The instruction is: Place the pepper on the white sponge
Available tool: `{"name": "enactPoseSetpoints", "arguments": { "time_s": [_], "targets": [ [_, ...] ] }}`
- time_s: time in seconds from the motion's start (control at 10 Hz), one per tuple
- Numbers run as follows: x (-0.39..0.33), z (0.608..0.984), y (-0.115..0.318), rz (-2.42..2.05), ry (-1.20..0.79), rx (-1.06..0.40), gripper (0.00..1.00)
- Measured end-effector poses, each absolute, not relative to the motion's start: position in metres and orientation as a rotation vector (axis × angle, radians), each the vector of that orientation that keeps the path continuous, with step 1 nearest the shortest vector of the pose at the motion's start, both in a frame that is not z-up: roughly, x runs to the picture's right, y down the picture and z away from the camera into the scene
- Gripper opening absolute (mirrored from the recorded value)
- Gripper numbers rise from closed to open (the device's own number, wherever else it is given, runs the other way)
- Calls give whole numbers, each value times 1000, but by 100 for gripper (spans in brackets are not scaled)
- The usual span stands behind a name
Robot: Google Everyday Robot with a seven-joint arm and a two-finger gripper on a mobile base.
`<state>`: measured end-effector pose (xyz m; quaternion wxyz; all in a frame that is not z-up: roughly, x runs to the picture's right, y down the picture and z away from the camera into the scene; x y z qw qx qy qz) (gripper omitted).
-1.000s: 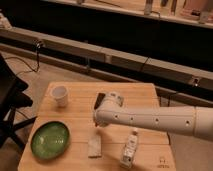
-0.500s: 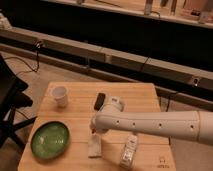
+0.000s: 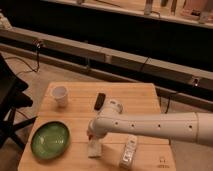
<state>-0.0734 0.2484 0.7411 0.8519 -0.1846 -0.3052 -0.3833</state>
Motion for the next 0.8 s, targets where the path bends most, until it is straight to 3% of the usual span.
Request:
{"name": "enactPoseSetpoints", "arguments": {
  "time_s": [0.3,0.5,0.8],
  "targets": [
    [-82,737,267,-785,-698,-446,43],
    [-83,737,277,-755,-710,-478,59],
    [-83,737,285,-722,-723,-515,60]
  ]
}}
